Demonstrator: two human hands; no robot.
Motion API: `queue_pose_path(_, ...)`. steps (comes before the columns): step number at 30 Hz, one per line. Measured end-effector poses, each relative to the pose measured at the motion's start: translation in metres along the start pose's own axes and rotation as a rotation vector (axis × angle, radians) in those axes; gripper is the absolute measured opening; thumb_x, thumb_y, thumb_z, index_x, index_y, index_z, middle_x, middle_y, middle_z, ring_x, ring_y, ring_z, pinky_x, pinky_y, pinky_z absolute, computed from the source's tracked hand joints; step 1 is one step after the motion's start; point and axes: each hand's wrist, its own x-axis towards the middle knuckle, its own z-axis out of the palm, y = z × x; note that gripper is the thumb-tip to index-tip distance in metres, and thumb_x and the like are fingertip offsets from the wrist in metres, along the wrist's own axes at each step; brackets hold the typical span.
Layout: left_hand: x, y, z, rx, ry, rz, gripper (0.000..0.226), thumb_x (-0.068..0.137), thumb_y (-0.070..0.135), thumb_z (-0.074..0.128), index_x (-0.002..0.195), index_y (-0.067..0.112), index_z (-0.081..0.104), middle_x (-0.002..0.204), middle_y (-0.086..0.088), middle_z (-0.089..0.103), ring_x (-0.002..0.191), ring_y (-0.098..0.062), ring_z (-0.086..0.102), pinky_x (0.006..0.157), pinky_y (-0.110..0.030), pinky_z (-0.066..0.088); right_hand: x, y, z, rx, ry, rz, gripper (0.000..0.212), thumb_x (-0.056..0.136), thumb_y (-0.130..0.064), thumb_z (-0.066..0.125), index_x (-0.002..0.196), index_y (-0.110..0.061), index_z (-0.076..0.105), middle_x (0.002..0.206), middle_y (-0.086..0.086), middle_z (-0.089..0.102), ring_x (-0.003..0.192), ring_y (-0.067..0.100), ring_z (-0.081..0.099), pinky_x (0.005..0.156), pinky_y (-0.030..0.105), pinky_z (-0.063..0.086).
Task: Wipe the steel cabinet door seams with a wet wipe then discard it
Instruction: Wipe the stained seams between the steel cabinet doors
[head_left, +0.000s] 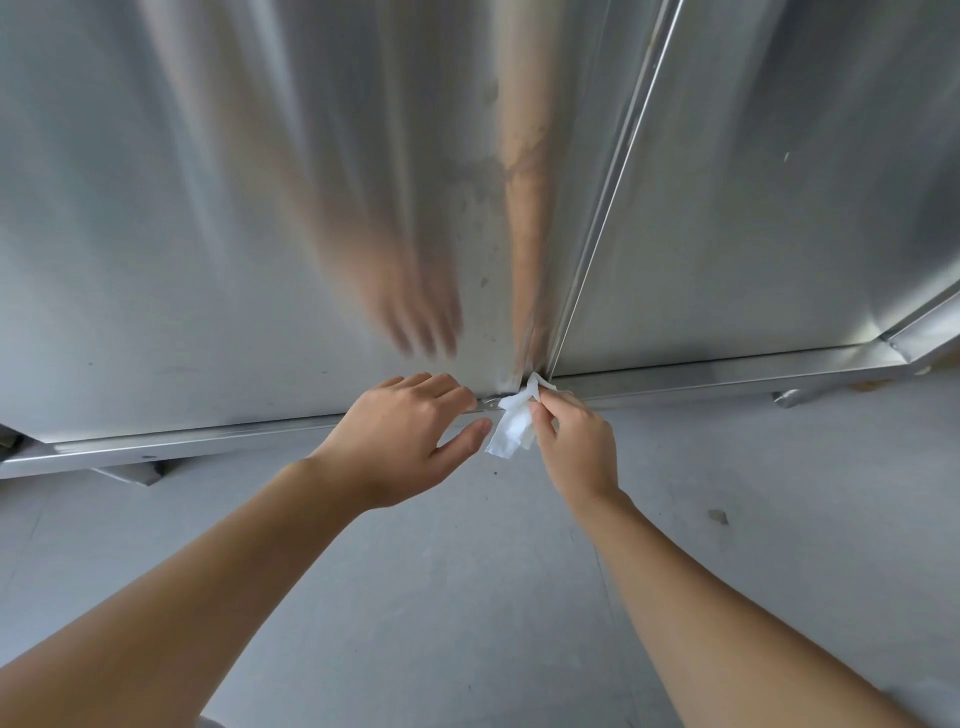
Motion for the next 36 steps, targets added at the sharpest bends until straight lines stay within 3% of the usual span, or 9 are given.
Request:
queue_pose_path(8,-0.003,-0.007,-0.001,-0.010,-0.011,-0.030,0.058,0.099,0.059,0.026,0.108,0.019,0.067,0.101,0.006,0.067,0.088,-0.022,0.063,0.076,-0.039,0.052,0.000,-0.009,0.006,0.032,0.057,-0.006,0.023,0.096,-0.020,0.054,0.109,-0.025,0.072,0.088,-0.003,0.066,0.068,0.023,0.057,0.058,0.031,0.046)
queue_pose_path(10,-0.005,-0.009,-0.002,-0.014,-0.008,-0.038,0.059,0.099,0.060,0.025,0.108,0.019,0.067,0.102,0.006,0.067,0.089,-0.022,0.063,0.076,-0.039,0.053,0.002,-0.014,0.005,0.094,0.040,0.071,0.019,0.096,-0.020,0.055,0.089,-0.025,0.071,0.076,-0.004,0.062,0.063,0.020,0.052,0.056,0.030,0.042)
queue_pose_path(13,-0.005,-0.010,-0.003,-0.013,-0.017,-0.048,0.060,0.098,0.061,0.023,0.108,0.020,0.066,0.102,0.007,0.067,0.090,-0.021,0.063,0.076,-0.037,0.052,0.009,-0.022,0.001,0.136,0.039,0.156,0.045,0.094,-0.018,0.056,0.056,-0.031,0.036,0.050,-0.004,0.035,0.049,0.015,0.035,0.047,0.029,0.025)
queue_pose_path(18,-0.003,-0.006,-0.002,-0.021,-0.024,-0.047,0.061,0.098,0.062,0.022,0.108,0.020,0.066,0.103,0.007,0.067,0.091,-0.020,0.063,0.077,-0.038,0.052,0.010,-0.023,-0.003,0.229,-0.004,0.215,0.037,0.093,-0.020,0.055,0.059,-0.028,0.042,0.050,-0.005,0.039,0.053,0.013,0.037,0.048,0.026,0.027)
queue_pose_path(21,-0.002,-0.003,-0.002,-0.020,-0.036,-0.047,0.062,0.098,0.062,0.021,0.110,0.021,0.066,0.105,0.008,0.067,0.093,-0.020,0.062,0.078,-0.038,0.052,0.007,-0.023,-0.006,0.365,0.008,0.237,0.042,0.091,-0.021,0.055,0.055,-0.028,0.034,0.051,-0.005,0.032,0.055,0.014,0.030,0.052,0.029,0.026)
queue_pose_path(24,-0.003,-0.002,-0.002,-0.023,-0.033,-0.047,0.062,0.097,0.063,0.021,0.110,0.022,0.065,0.105,0.008,0.067,0.094,-0.020,0.062,0.078,-0.037,0.051,0.006,-0.024,-0.009,0.459,0.034,0.293,0.047,0.094,-0.024,0.053,0.049,-0.035,0.044,0.047,-0.007,0.038,0.054,0.019,0.041,0.052,0.030,0.031)
queue_pose_path(27,-0.003,-0.002,-0.002,-0.030,-0.026,-0.048,0.061,0.098,0.062,0.021,0.109,0.021,0.066,0.105,0.008,0.067,0.093,-0.020,0.062,0.078,-0.036,0.051,0.010,-0.025,-0.010,0.502,0.036,0.357,0.047,0.098,-0.033,0.050,0.053,-0.022,0.047,0.044,-0.005,0.049,0.053,0.026,0.057,0.054,0.033,0.042)
queue_pose_path(30,-0.003,-0.001,-0.003,-0.028,-0.027,-0.049,0.061,0.097,0.062,0.021,0.108,0.022,0.066,0.105,0.008,0.066,0.093,-0.019,0.062,0.078,-0.036,0.051,0.012,-0.029,-0.010,0.495,0.052,0.390,0.048,0.096,-0.038,0.053,0.058,-0.010,0.045,0.048,0.002,0.054,0.051,0.022,0.055,0.055,0.034,0.042)
queue_pose_path(36,-0.003,-0.003,-0.004,-0.025,-0.026,-0.064,0.062,0.097,0.064,0.019,0.108,0.023,0.065,0.104,0.011,0.065,0.093,-0.016,0.061,0.077,-0.035,0.051,0.010,-0.039,-0.007,0.415,0.164,0.496,0.011,0.080,-0.023,0.067,0.077,-0.021,0.056,0.065,-0.012,0.061,0.066,0.010,0.059,0.054,0.026,0.039)
